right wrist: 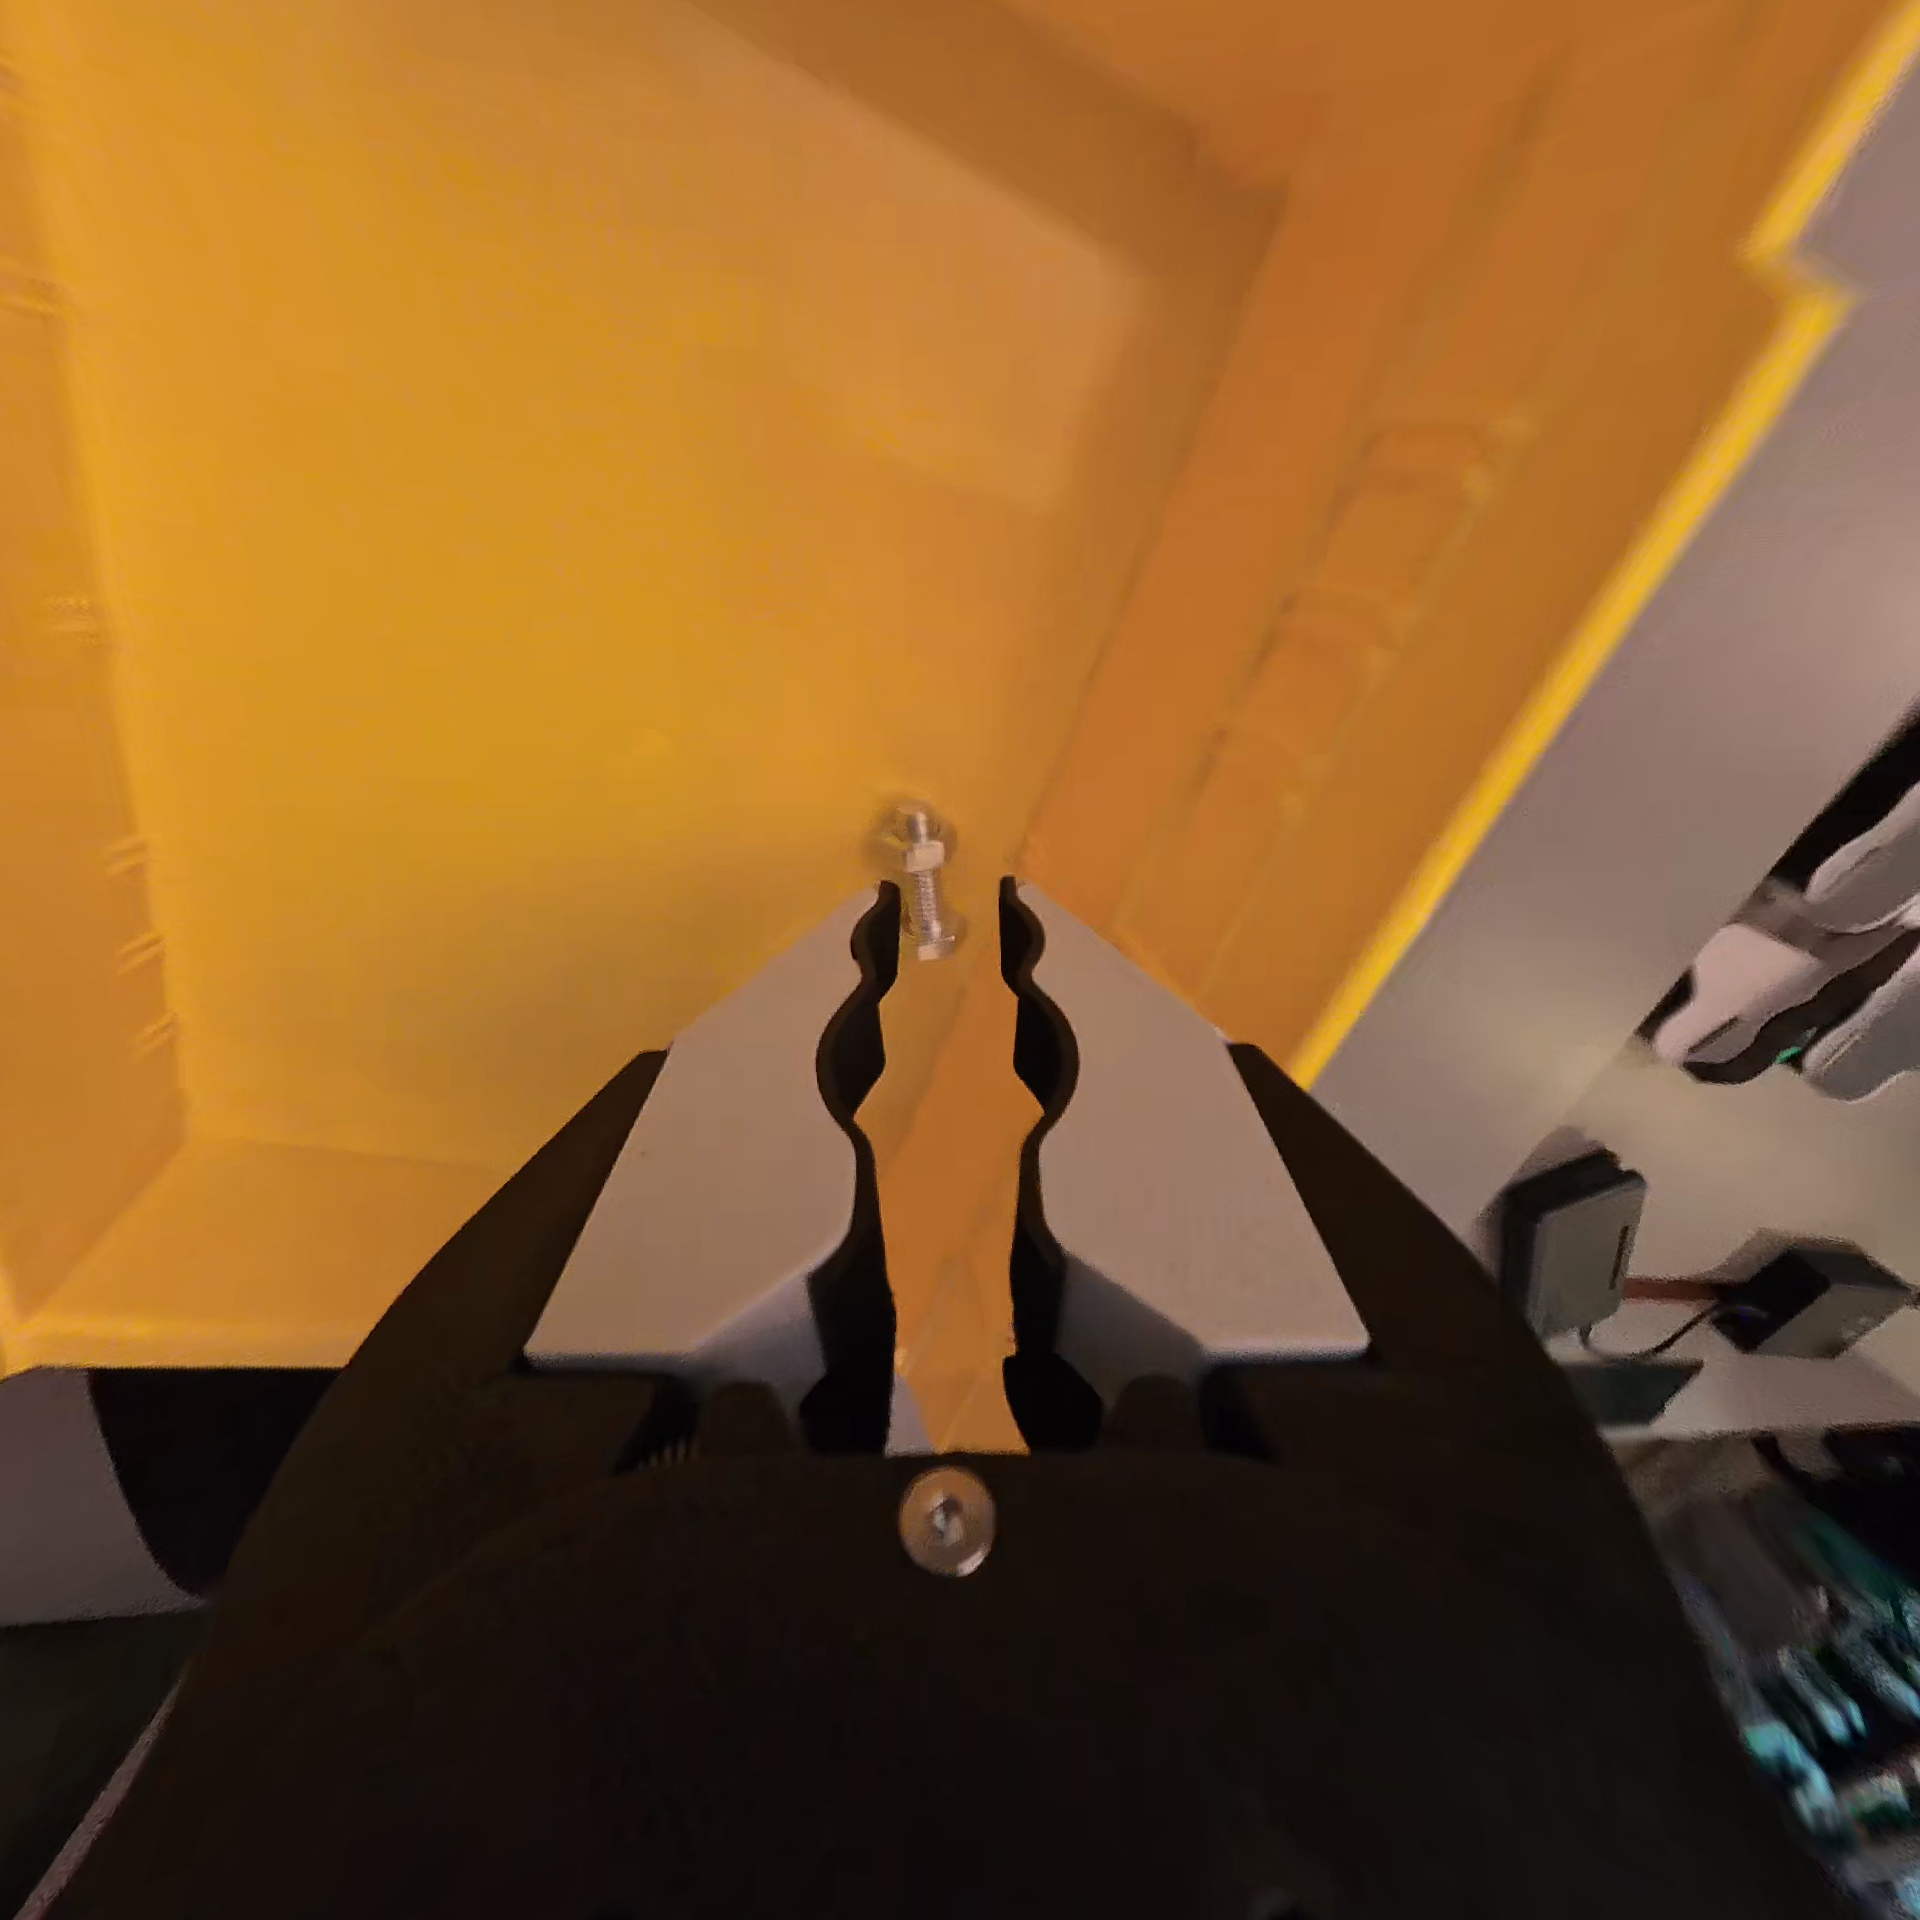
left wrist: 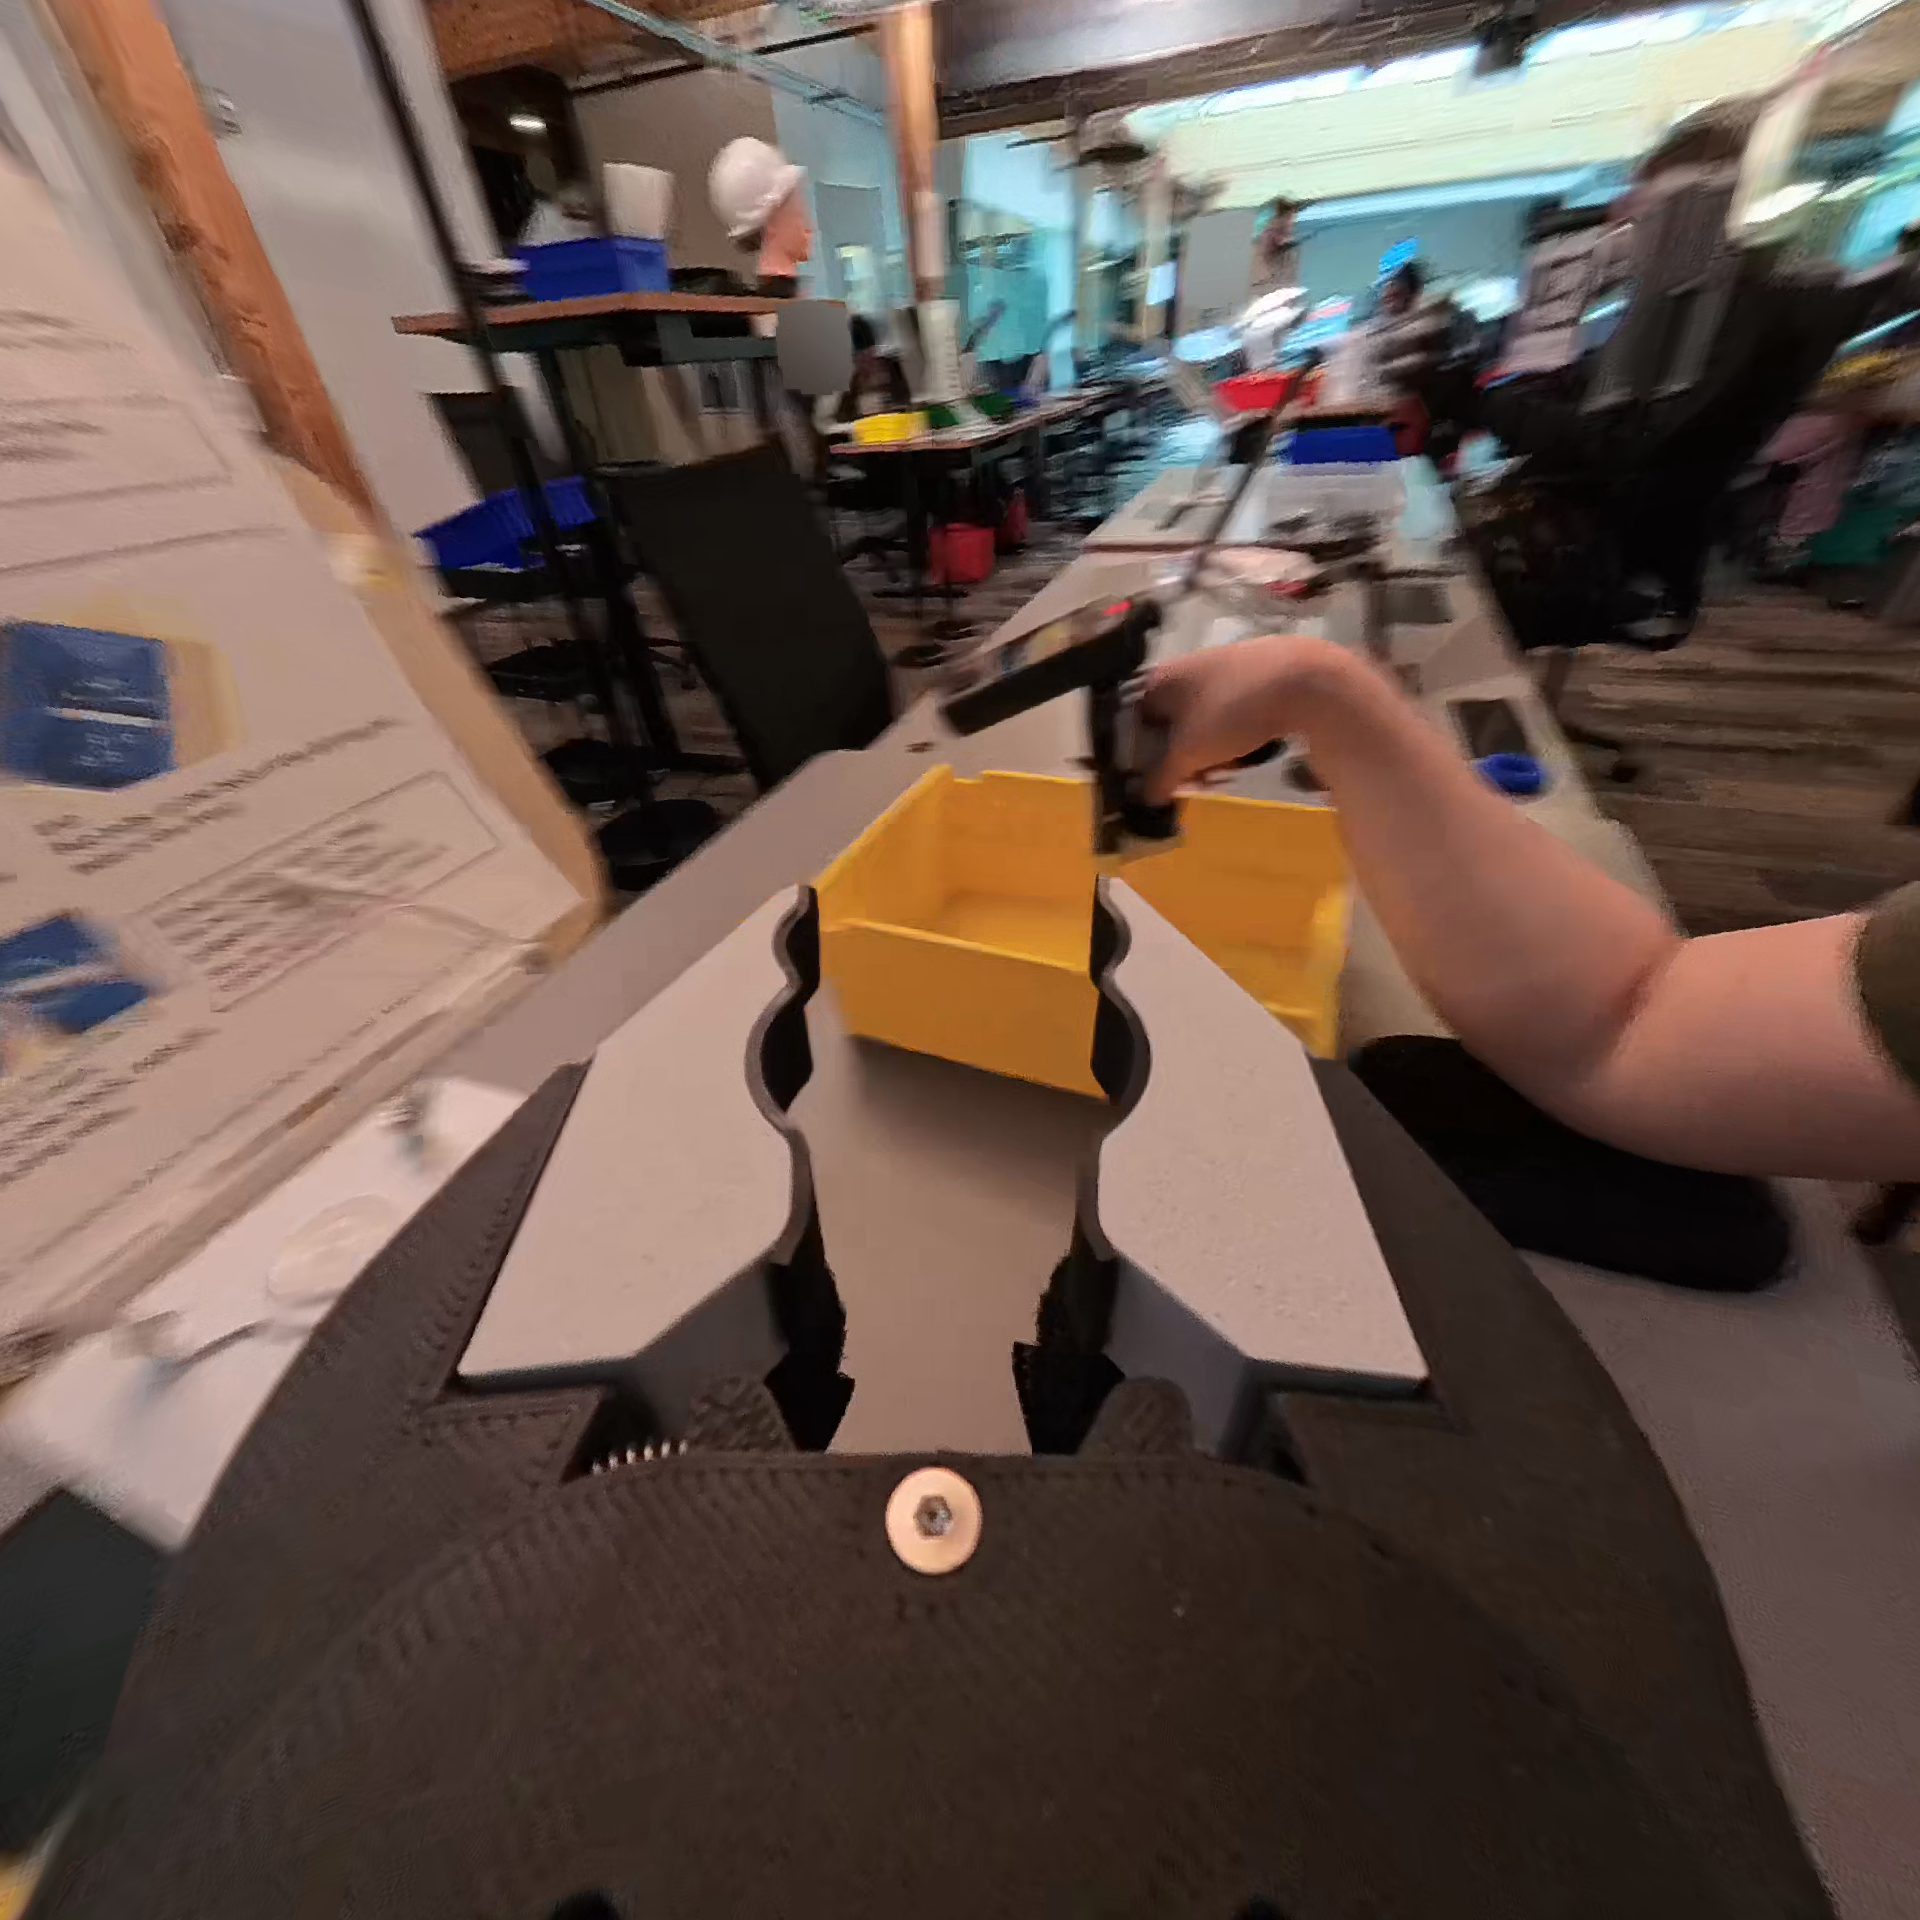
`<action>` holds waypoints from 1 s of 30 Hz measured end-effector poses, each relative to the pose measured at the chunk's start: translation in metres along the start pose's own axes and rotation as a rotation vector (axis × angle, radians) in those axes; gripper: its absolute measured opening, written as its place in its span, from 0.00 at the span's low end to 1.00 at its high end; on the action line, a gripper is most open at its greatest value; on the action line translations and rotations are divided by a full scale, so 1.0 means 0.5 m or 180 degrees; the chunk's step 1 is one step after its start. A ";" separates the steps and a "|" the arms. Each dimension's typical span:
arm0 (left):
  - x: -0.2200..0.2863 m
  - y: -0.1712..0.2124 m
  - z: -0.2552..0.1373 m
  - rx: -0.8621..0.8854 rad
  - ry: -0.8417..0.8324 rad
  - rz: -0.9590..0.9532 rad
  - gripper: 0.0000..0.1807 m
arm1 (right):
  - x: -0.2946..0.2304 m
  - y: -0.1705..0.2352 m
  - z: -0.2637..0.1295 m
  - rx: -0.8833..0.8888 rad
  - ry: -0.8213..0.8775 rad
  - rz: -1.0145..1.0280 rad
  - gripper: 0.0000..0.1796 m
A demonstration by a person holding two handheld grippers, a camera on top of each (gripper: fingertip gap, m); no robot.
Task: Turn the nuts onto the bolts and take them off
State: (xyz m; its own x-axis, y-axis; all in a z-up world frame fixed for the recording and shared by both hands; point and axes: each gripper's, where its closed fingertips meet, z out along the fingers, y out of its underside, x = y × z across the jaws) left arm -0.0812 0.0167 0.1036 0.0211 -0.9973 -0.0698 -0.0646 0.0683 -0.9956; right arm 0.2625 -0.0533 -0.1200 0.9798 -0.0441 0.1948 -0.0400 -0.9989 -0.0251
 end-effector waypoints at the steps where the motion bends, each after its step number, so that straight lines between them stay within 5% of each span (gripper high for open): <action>1: -0.031 -0.011 -0.023 -0.0029 -0.0272 0.0129 0.29 | -0.007 -0.014 -0.024 0.0207 -0.0001 -0.0049 0.12; 5: -0.145 -0.085 -0.169 0.0133 -0.1344 0.0463 0.28 | -0.042 -0.091 -0.156 0.1311 0.0056 -0.0323 0.20; 9: -0.212 -0.117 -0.318 0.0099 -0.2022 0.0368 0.46 | -0.052 -0.201 -0.373 0.3167 0.0763 -0.0615 0.33; 13: -0.230 -0.056 -0.407 -0.0516 -0.2034 0.0212 0.37 | -0.116 -0.209 -0.529 0.4480 0.0962 -0.0828 0.45; 22: -0.173 0.287 -0.489 -0.3184 -0.1096 -0.0468 0.22 | -0.184 -0.204 -0.572 0.4909 0.0704 -0.1081 0.47; 30: -0.192 0.391 -0.486 -0.3792 -0.0788 -0.0609 0.22 | -0.187 -0.221 -0.529 0.4593 0.0793 -0.1247 0.47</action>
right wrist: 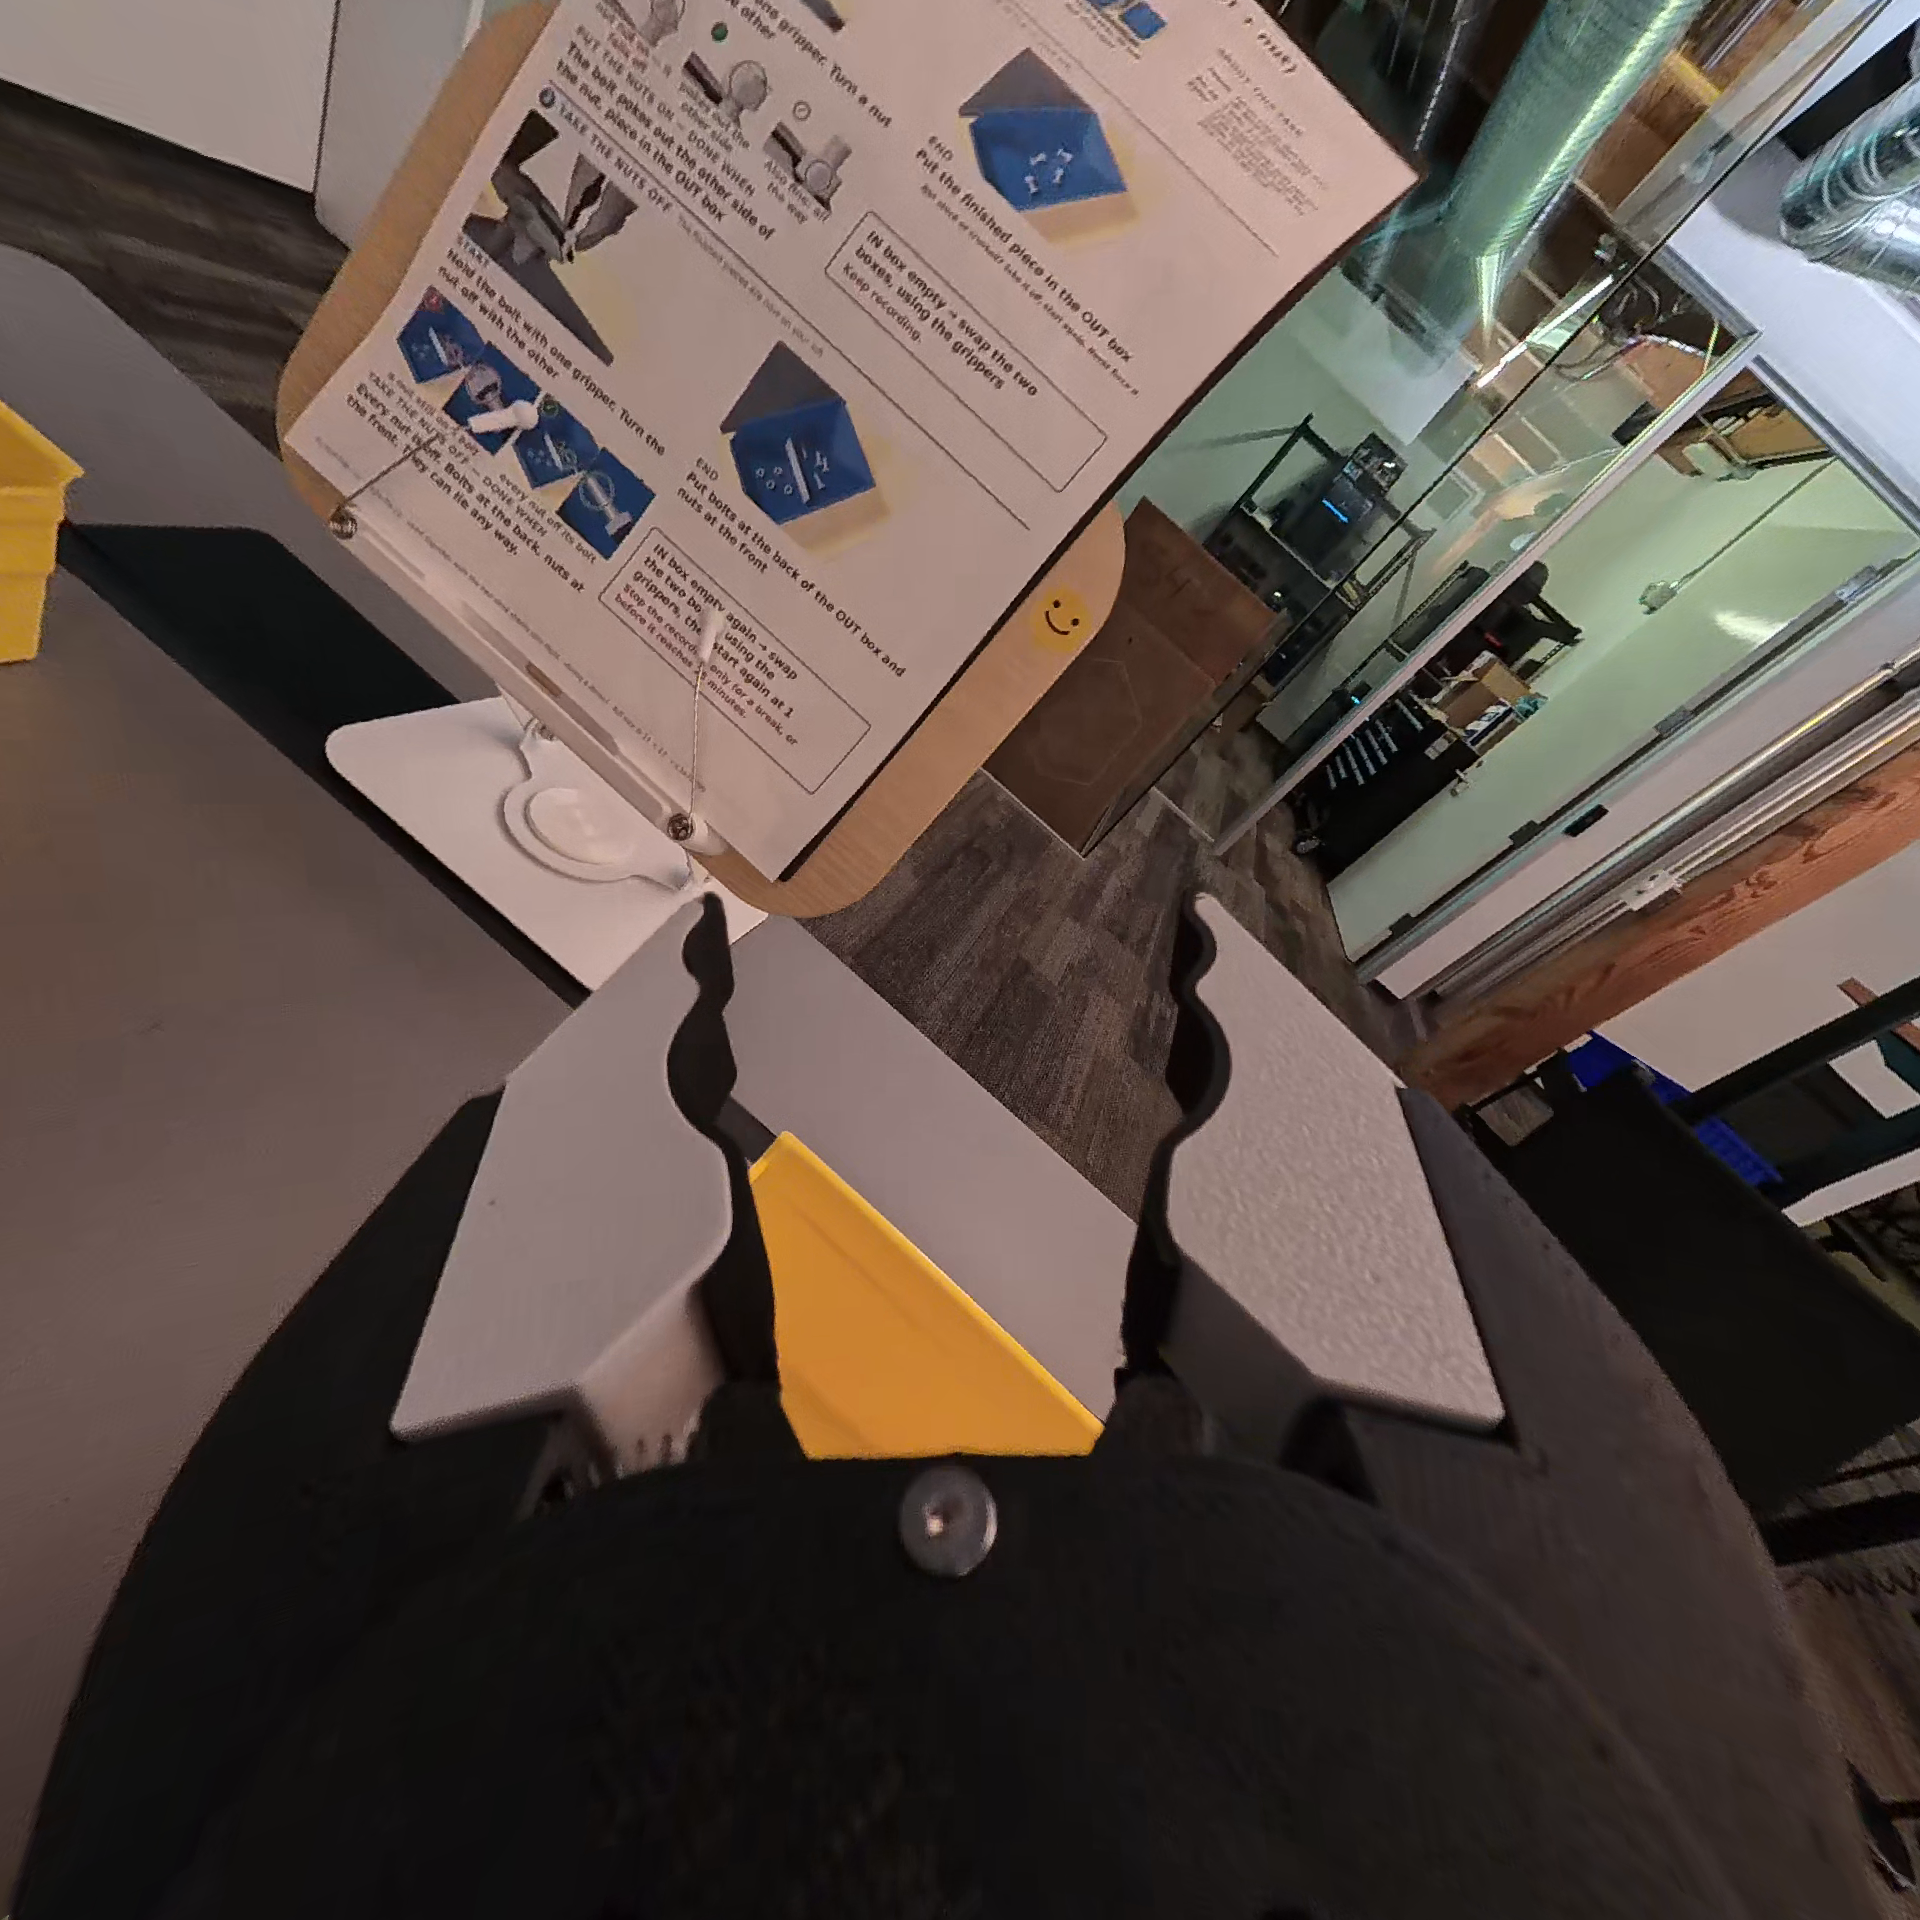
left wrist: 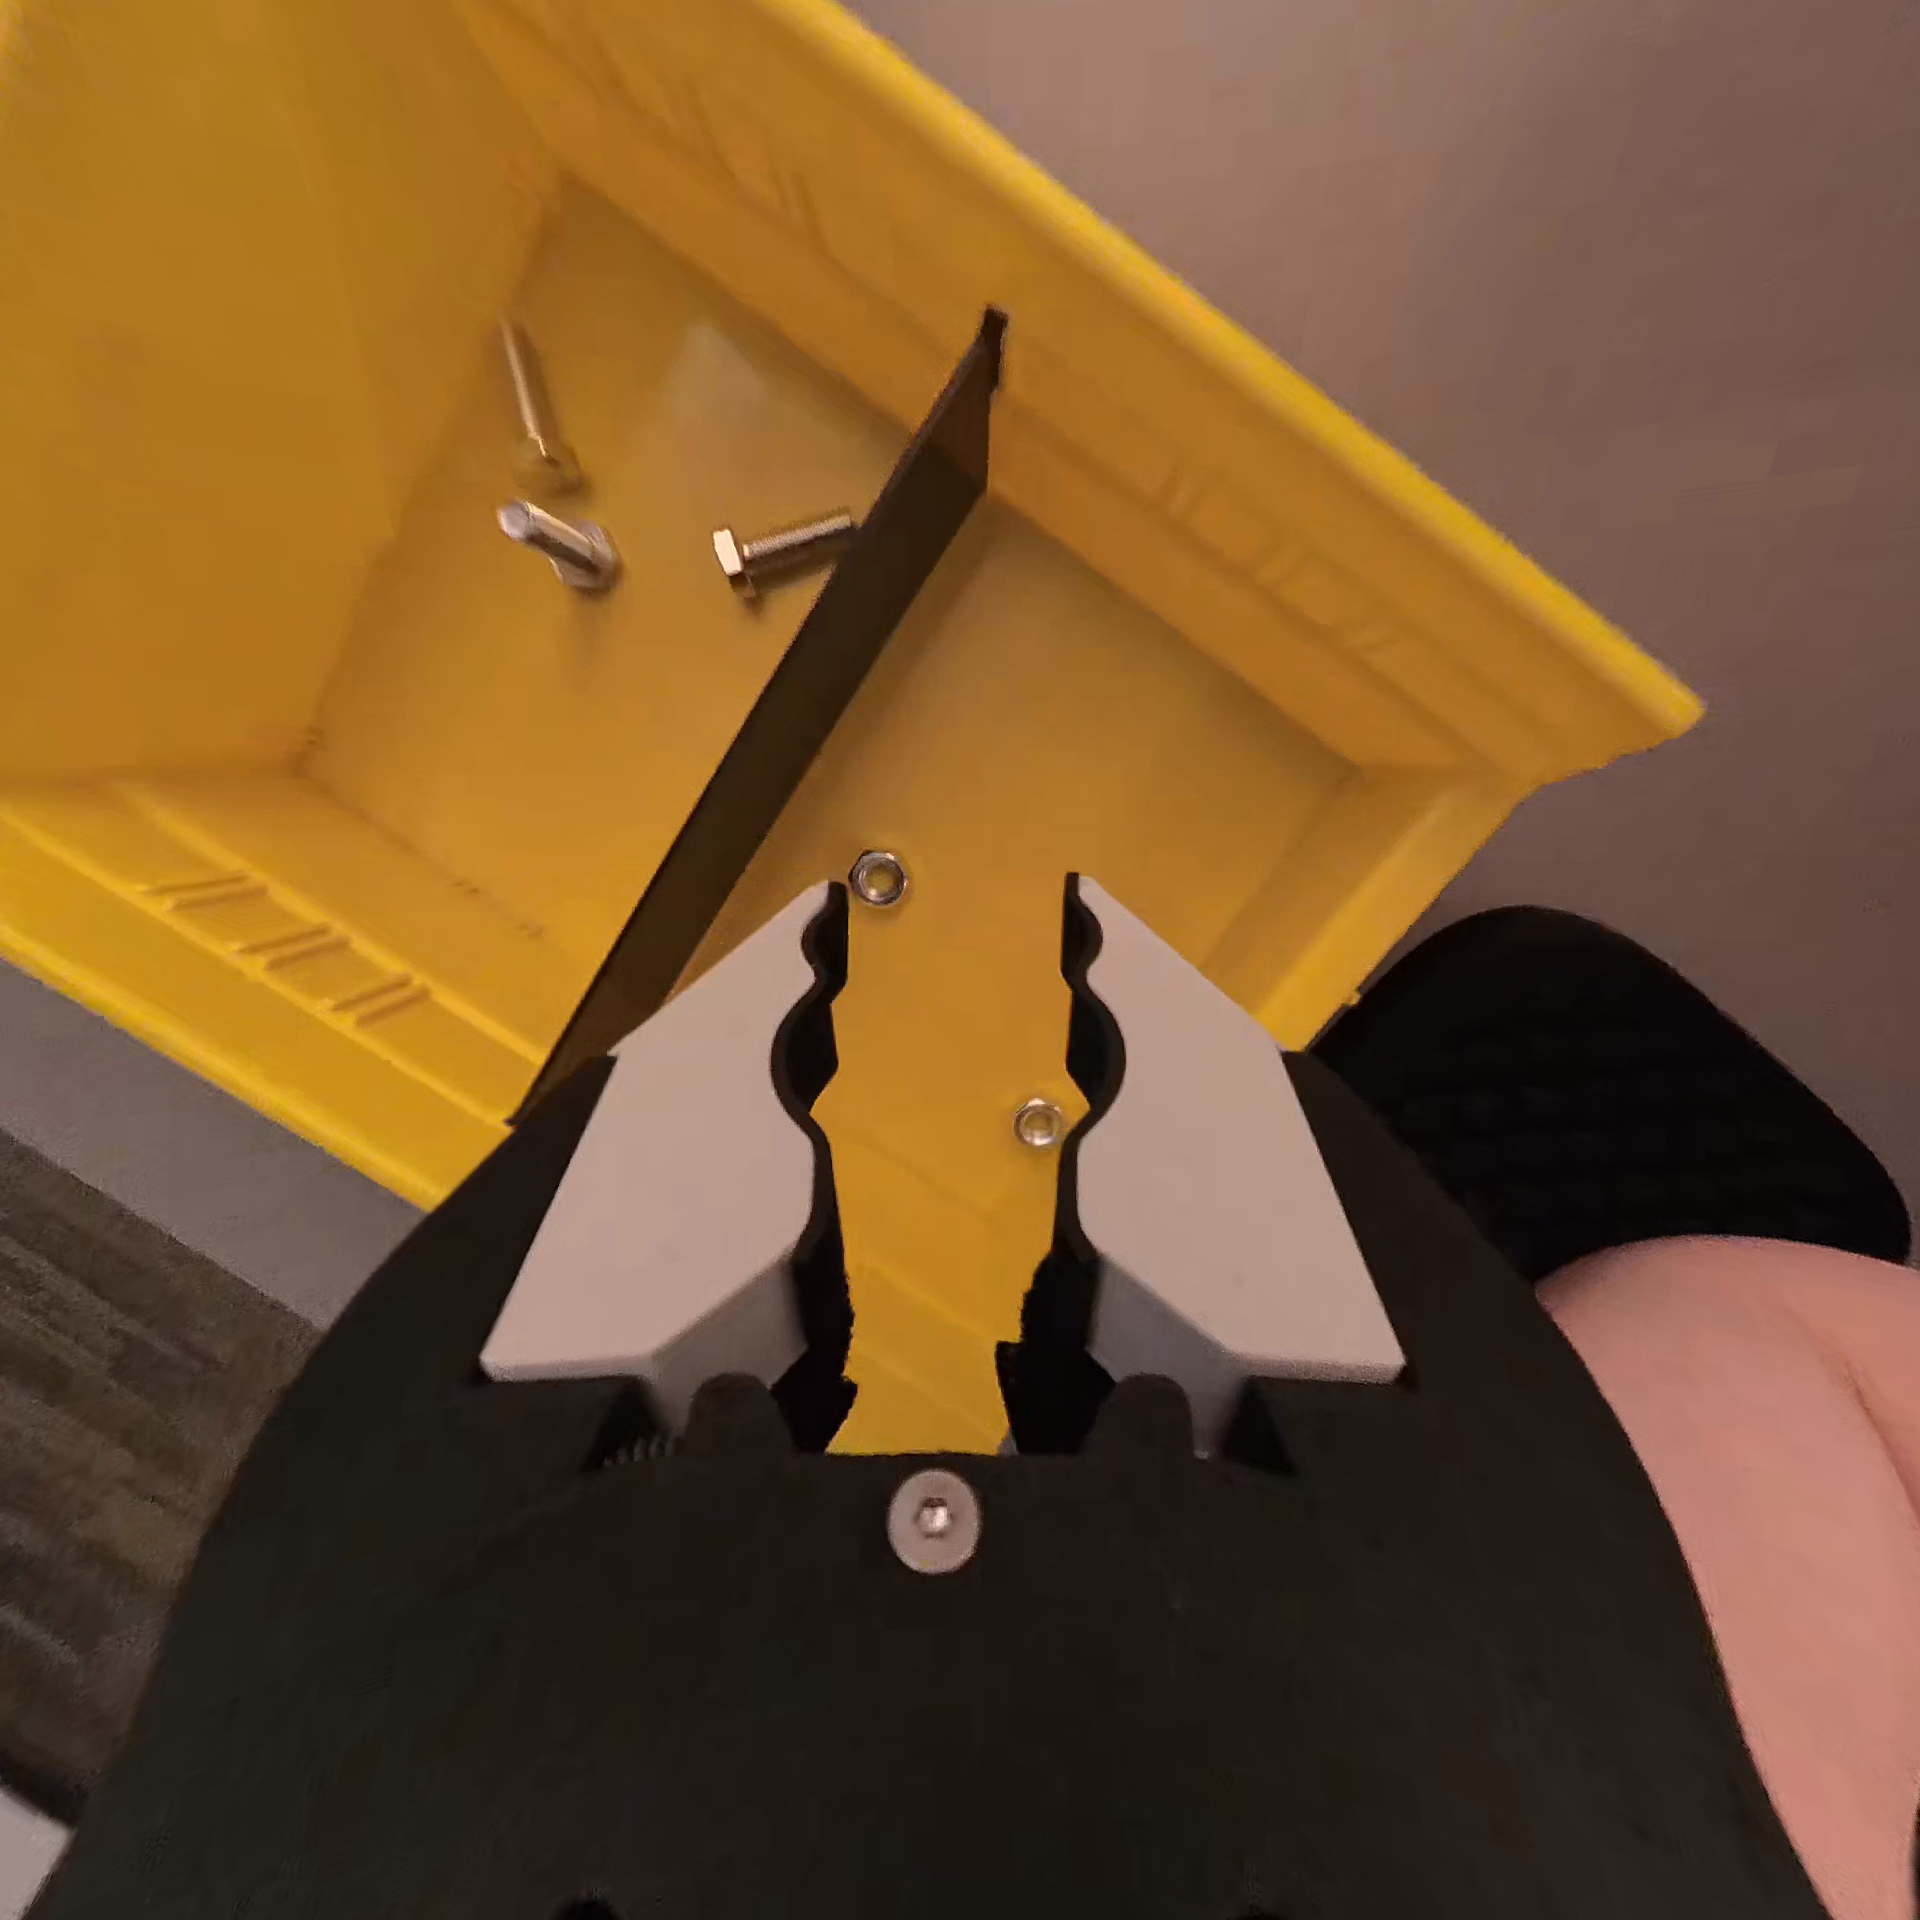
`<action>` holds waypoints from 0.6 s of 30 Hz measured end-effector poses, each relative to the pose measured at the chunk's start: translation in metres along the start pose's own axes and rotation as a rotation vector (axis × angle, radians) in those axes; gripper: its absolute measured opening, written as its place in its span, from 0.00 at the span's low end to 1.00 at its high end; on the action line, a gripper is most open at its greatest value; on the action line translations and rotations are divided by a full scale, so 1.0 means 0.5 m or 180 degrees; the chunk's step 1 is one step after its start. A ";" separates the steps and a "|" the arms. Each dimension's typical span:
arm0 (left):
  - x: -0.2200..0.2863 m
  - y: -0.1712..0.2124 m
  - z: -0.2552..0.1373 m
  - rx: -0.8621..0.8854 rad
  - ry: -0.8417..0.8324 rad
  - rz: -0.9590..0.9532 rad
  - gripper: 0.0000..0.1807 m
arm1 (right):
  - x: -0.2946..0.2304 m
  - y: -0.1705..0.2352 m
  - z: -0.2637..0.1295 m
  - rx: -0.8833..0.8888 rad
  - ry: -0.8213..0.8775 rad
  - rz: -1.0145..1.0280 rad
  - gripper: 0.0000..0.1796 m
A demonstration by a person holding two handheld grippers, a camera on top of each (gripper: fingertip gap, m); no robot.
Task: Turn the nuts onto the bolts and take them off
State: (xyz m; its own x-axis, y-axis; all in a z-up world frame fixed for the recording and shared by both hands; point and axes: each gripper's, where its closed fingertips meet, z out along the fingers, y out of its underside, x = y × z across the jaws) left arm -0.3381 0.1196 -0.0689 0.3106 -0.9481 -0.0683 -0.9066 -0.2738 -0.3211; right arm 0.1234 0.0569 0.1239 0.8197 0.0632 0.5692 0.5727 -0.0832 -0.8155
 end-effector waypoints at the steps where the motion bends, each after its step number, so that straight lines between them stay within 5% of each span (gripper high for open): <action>1: -0.005 0.008 0.009 -0.0091 -0.0024 0.0006 0.22 | -0.002 0.000 0.001 -0.0004 -0.0008 -0.0016 0.47; 18: -0.037 0.080 0.121 -0.1103 0.0151 -0.0327 0.20 | -0.010 0.033 0.007 -0.0257 -0.0090 -0.0170 0.47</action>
